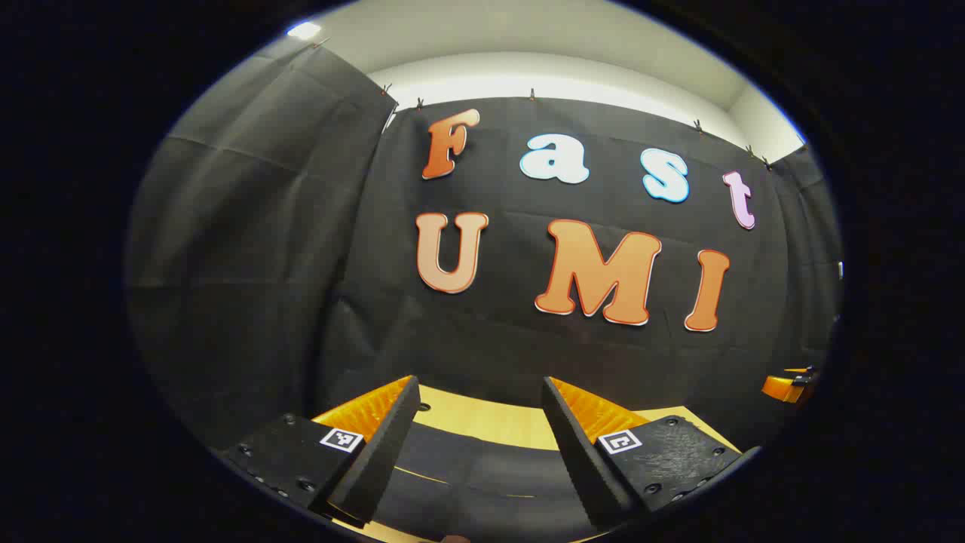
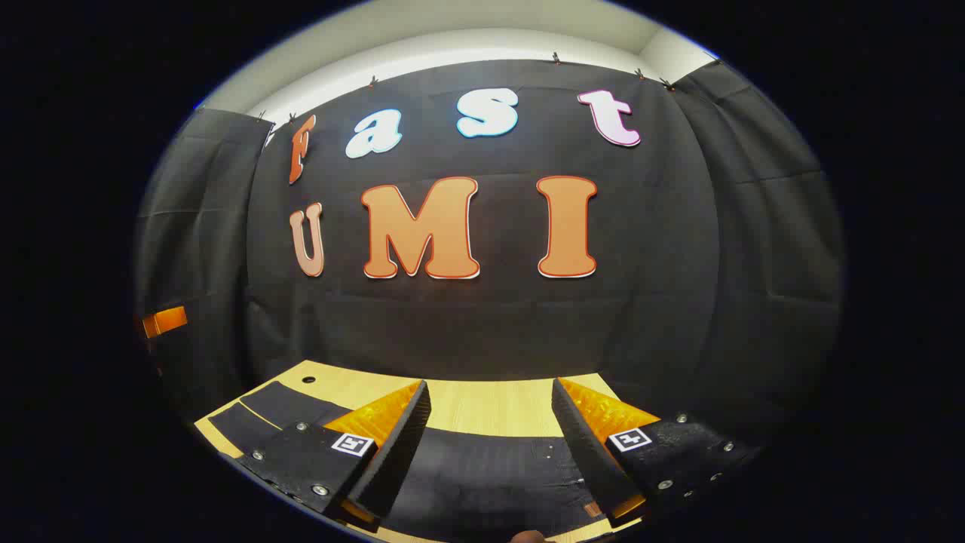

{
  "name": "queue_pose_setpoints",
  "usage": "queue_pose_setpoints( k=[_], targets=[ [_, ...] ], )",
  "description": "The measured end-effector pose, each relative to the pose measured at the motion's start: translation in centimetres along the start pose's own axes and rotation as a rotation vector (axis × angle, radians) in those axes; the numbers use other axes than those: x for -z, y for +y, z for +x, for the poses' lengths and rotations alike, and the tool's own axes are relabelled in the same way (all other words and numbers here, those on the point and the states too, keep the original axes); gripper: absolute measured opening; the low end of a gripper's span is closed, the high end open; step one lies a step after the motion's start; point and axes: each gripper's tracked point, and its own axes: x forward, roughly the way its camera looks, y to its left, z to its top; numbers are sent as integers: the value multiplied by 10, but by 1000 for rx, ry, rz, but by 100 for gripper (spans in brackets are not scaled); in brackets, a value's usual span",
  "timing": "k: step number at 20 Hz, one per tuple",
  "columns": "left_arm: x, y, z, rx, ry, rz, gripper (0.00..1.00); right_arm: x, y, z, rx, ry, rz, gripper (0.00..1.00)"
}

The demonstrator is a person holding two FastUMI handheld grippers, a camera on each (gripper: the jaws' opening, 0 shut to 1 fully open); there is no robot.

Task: Grasp the waist and the cuffs of the jeans and fold them to make the two legs overlap; first hold the waist and fold one-third of the jeans toward the cuffs, then hold the cuffs and fold the remaining one-third in the same direction to finish folding.

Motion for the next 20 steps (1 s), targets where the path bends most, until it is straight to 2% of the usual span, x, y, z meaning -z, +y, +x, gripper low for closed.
queue_pose_setpoints(
  k=[1, 3, 5, 7, 12, 13, 14, 17, 18, 20],
  targets=[
    [1, 5, 5, 2, 4, 22, 95, -1, 1, 0, 11, -8, -10, 98],
    [-4, 13, 19, 20, 4, 53, 97, 3, 8, 1, 38, -9, -23, 98],
    [-7, 16, 35, 74, 13, 55, 98, 6, 19, 1, 55, -10, -13, 100],
    [-6, 24, 47, 124, 31, 36, 98, 15, 38, -1, 77, 5, -1, 98],
    [6, 72, 62, 83, 61, -2, 98, 19, 75, 3, 47, 26, -19, 100],
    [9, 77, 62, 75, 66, 2, 98, 16, 79, 3, 40, 20, -23, 98],
    [10, 84, 61, 64, 68, 13, 98, 16, 82, 6, 31, 20, -28, 100],
    [15, 93, 63, 34, 71, 48, 98, 15, 89, 13, 10, 33, -38, 97],
    [19, 95, 61, 27, 78, 55, 98, 16, 89, 15, 2, 34, -38, 100],
    [27, 101, 57, 4, 101, 73, 98, 18, 94, 18, -17, 44, -35, 97]
  ],
)
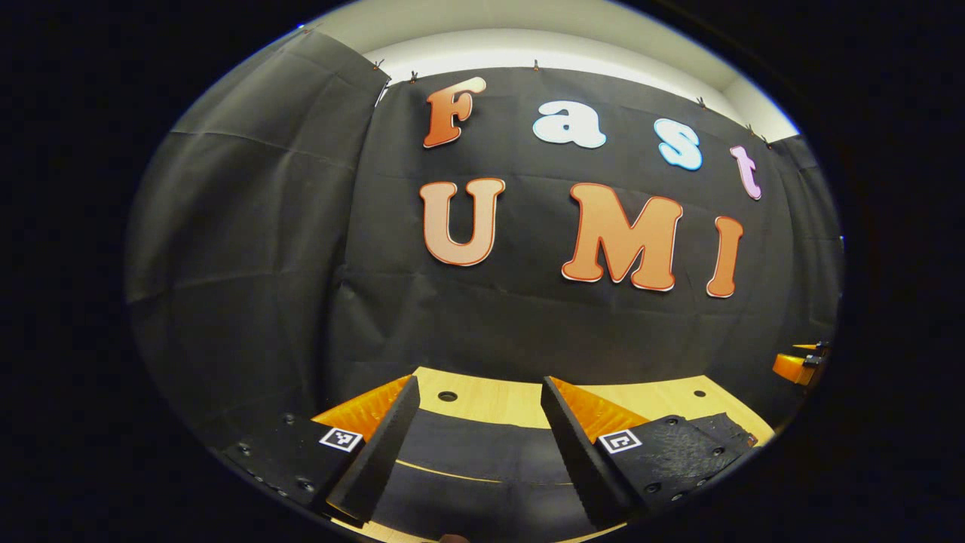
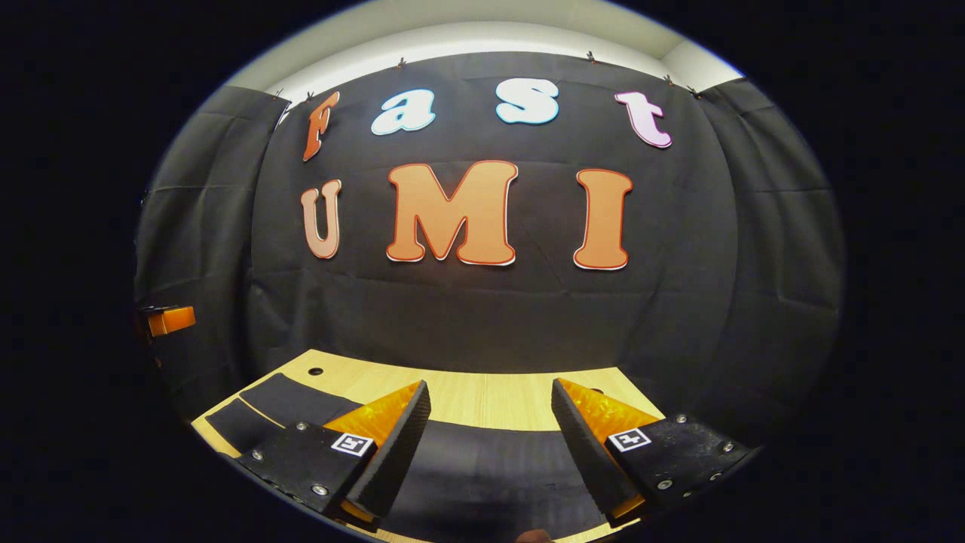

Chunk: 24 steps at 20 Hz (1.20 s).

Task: Grasp the waist and the cuffs of the jeans and fold them to make the two legs overlap; first hold the waist and fold one-third of the jeans toward the cuffs, then hold the cuffs and fold the remaining one-third in the same direction to finish folding.

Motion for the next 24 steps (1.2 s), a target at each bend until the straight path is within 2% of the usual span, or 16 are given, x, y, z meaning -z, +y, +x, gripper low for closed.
queue_pose_setpoints(
  k=[4, 5, 6, 7, 12, 17, 19, 21, 24],
  targets=[
    [19, 4, -3, -27, 48, 0, 97, 4, 8, 11, -45, 35, 13, 97],
    [22, 7, -5, -34, 58, -5, 98, 2, 11, 15, -51, 31, 9, 100],
    [27, 12, -9, -40, 71, -12, 98, 1, 14, 18, -62, 28, 6, 97],
    [32, 15, -10, -49, 86, -27, 97, 0, 18, 21, -76, 28, 8, 100],
    [83, 41, -28, -100, 214, -58, 98, 10, 38, 29, -147, 59, 46, 98],
    [146, 58, -36, -151, 364, -354, 98, 20, 35, 31, -152, 97, 64, 98],
    [175, 63, -42, -184, 436, -528, 98, 24, 32, 32, -147, 113, 81, 98],
    [200, 74, -44, -246, 490, -710, 98, 28, 25, 33, -131, 122, 83, 97],
    [242, 75, -53, -333, 571, -919, 98, 34, 23, 34, -128, 150, 96, 97]
  ],
)
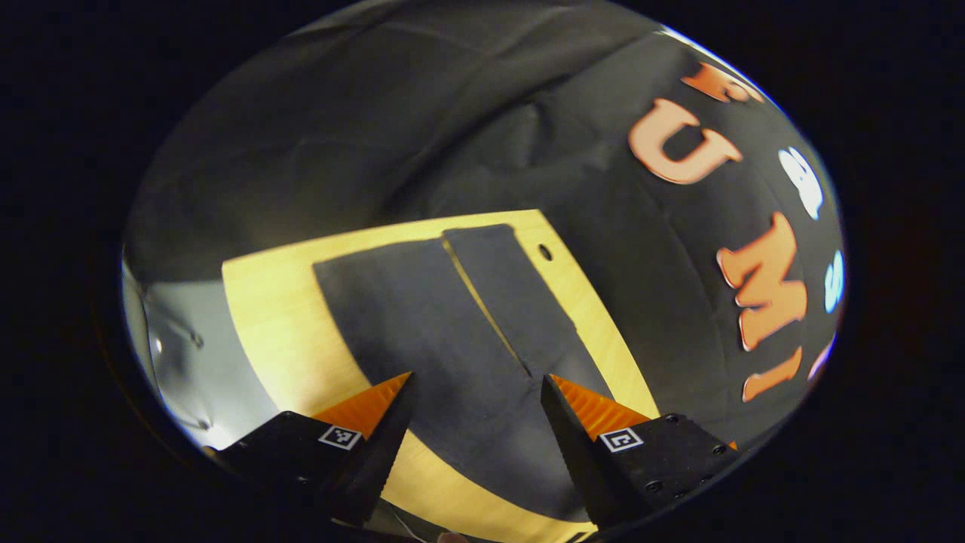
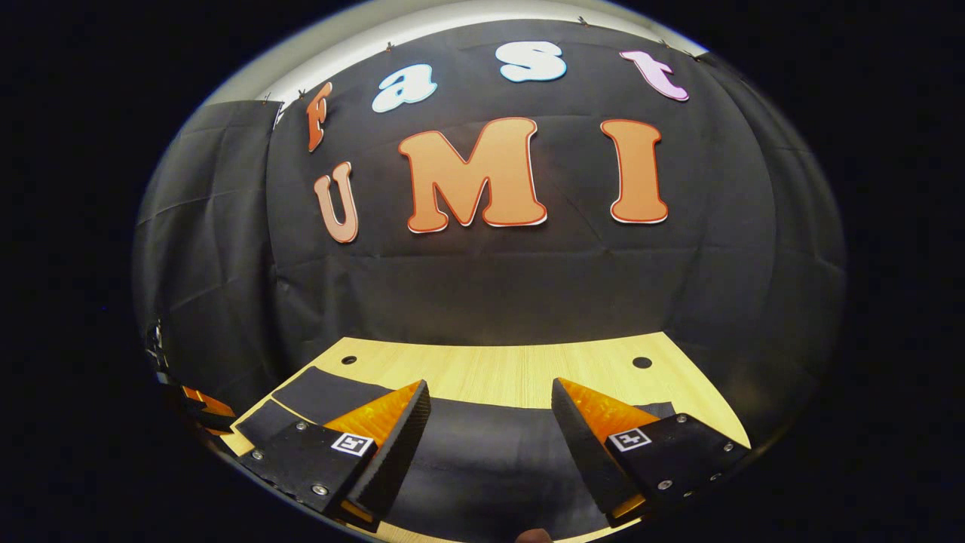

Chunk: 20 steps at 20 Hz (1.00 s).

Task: Grasp the waist and the cuffs of the jeans and fold them to make the two legs overlap; first hold the waist and fold one-third of the jeans toward the cuffs, then hold the cuffs and fold the remaining one-third in the same direction to finish folding.

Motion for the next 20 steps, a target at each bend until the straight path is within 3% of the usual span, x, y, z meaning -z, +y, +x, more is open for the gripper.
queue_pose_setpoints(
  k=[2, 7, 15, 20],
  targets=[
    [9, 19, 10, -36, 46, -103, 98, 7, -3, 0, 1, 31, -12, 97],
    [9, 64, 32, -191, 97, -222, 98, 11, -9, 1, 16, 69, -31, 97],
    [1, 77, 53, -265, 100, -305, 98, 5, -19, 14, 50, 85, -12, 98],
    [-2, 70, 68, -243, 110, -313, 96, 7, -17, 23, 57, 106, 15, 97]
  ],
)
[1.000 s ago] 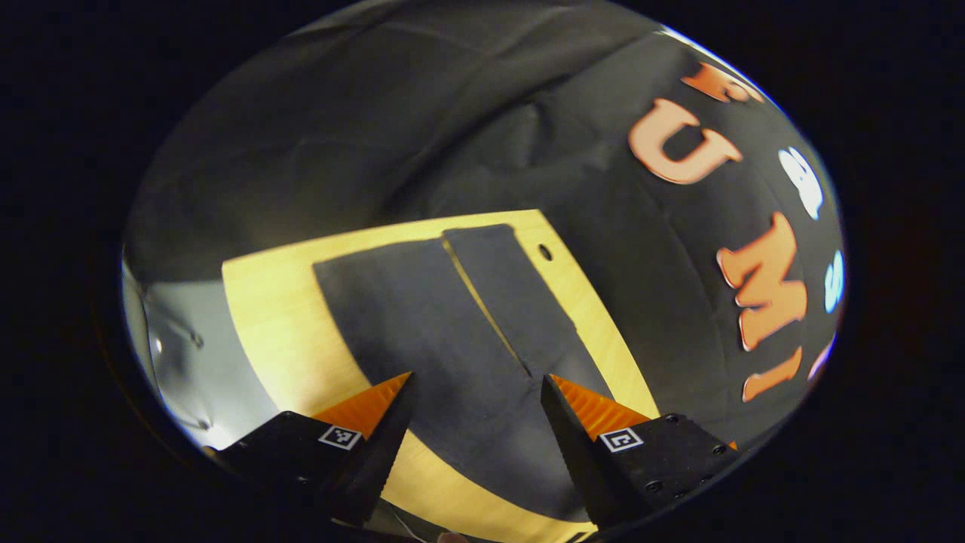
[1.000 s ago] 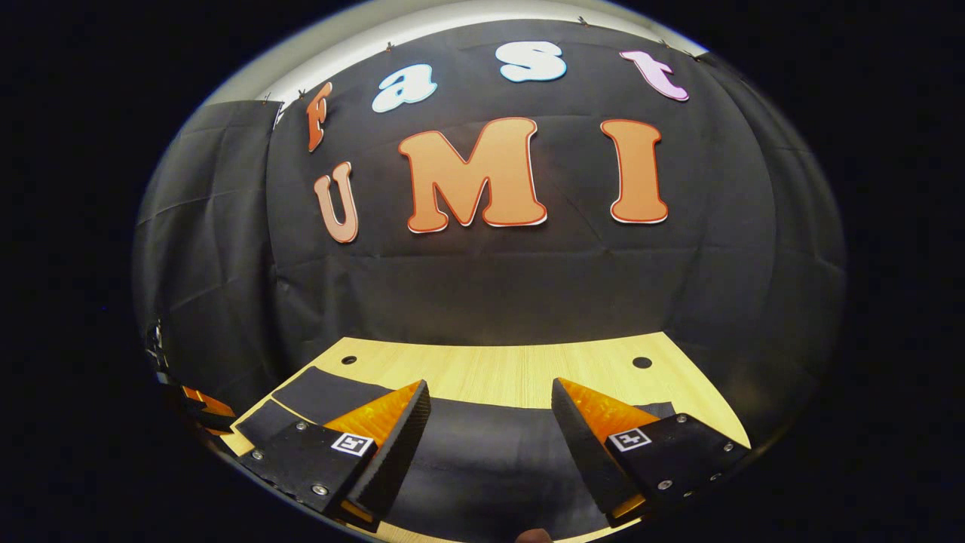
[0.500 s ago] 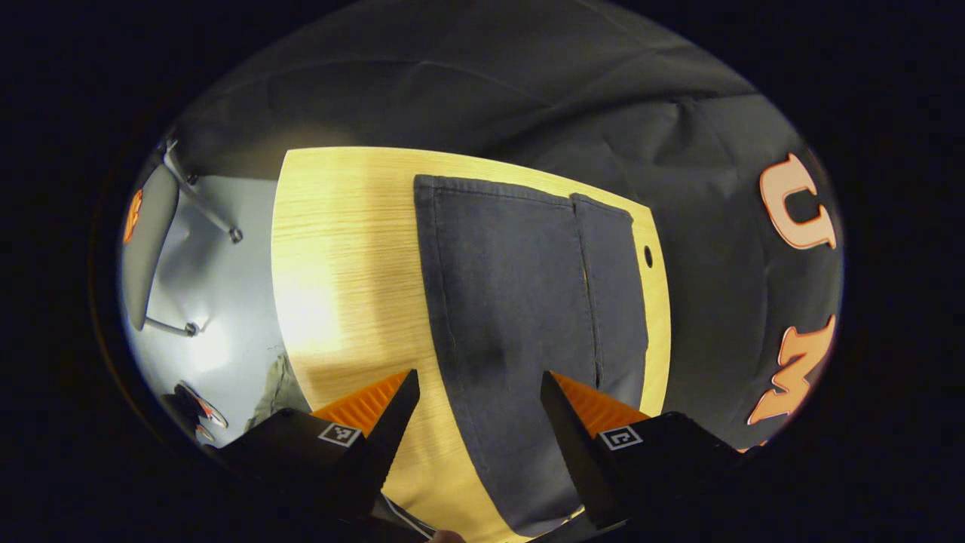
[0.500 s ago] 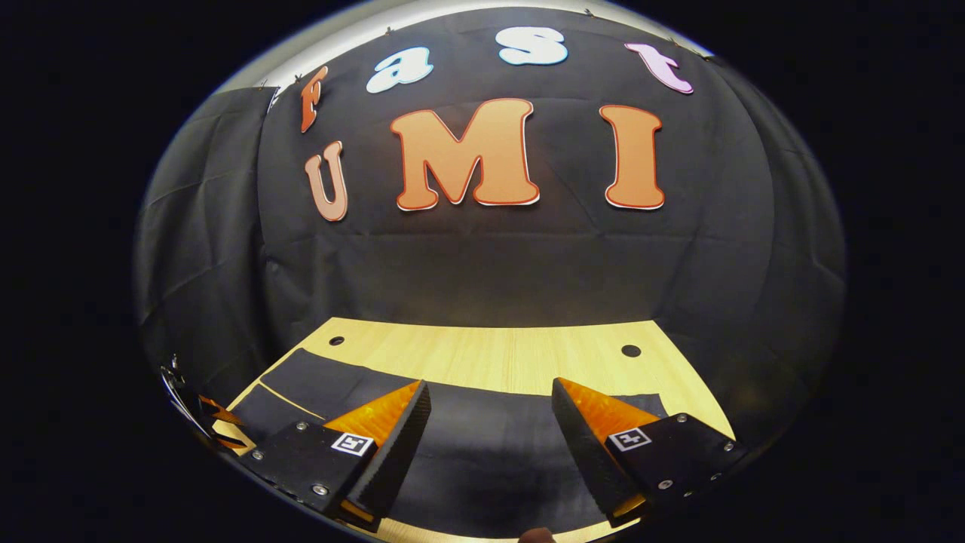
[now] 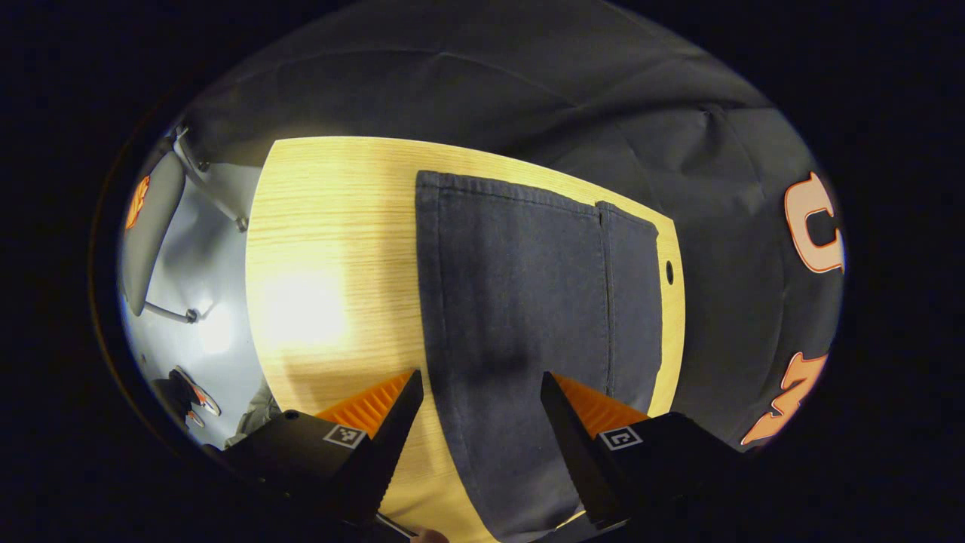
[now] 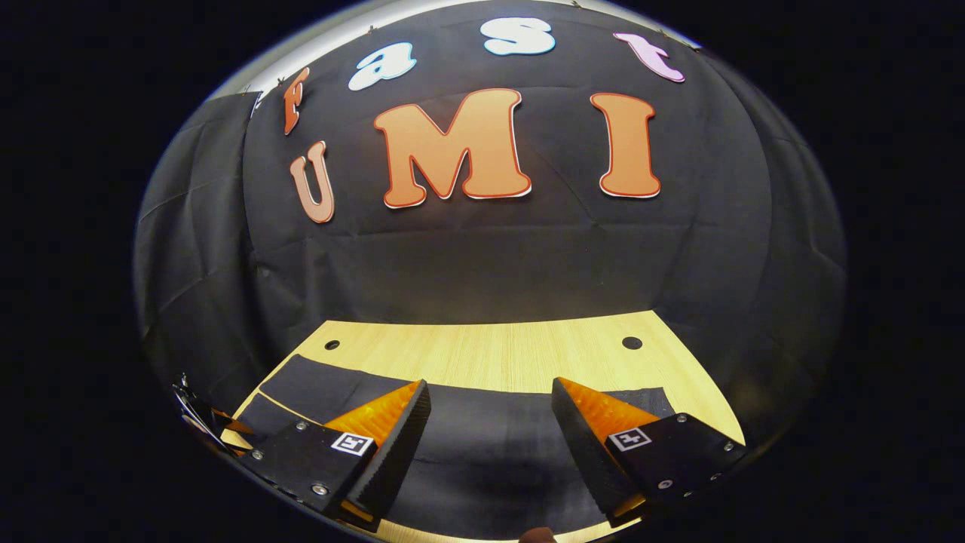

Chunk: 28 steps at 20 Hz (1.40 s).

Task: Grasp the waist and the cuffs of the jeans and fold them to make the two legs overlap; first hold the waist and fold one-third of the jeans toward the cuffs, then hold the cuffs and fold the remaining one-third in the same direction to finish folding.

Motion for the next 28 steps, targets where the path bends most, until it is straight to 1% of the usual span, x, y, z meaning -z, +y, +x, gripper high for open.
queue_pose_setpoints(
  k=[2, 3, 6, 8, 10, 11, 13, 14, 15, 16, 17, 18, 20, 22, 23, 25, 28],
  targets=[
    [0, -8, 4, 14, -3, 5, 95, 2, 2, 2, -1, 10, 15, 98],
    [0, -14, 6, 38, 5, 21, 95, 1, 3, 1, -4, 11, 16, 98],
    [2, -50, 23, 160, 31, 32, 95, 0, -3, -1, 9, 6, 13, 97],
    [5, -66, 33, 203, 49, 63, 95, 2, -9, -5, 18, 11, 28, 97],
    [6, -80, 39, 236, 55, 86, 97, 2, -19, -10, 34, 10, 56, 97],
    [11, -77, 42, 229, 73, 87, 94, 5, -23, -13, 42, 15, 72, 98],
    [15, -69, 55, 179, 83, 45, 53, 12, -38, -21, 68, 19, 110, 98],
    [15, -74, 57, 194, 86, 24, 32, 17, -45, -25, 80, 24, 133, 98],
    [22, -73, 55, 197, 156, 42, 12, 22, -53, -29, 87, 29, 166, 97],
    [23, -68, 39, 178, 146, 48, 12, 25, -60, -34, 90, 29, 211, 98],
    [26, -78, 41, 205, 139, 69, 4, 30, -68, -40, 92, 38, 269, 98],
    [28, -86, 39, 218, 145, 111, 4, 37, -77, -46, 91, 50, 339, 98],
    [29, -92, 35, 221, 130, 162, 3, 55, -97, -56, 87, 97, 517, 98],
    [28, -98, 33, 224, 134, 184, 4, 96, -111, -69, 87, 220, 704, 97],
    [29, -98, 30, 222, 138, 189, 4, 111, -121, -73, 101, 248, 781, 98],
    [28, -95, 22, 218, 147, 191, 4, 144, -147, -82, 163, 278, 912, 98],
    [29, -93, 21, 204, 155, 185, 4, 202, -177, -94, 289, 347, 1023, 98]
  ],
)
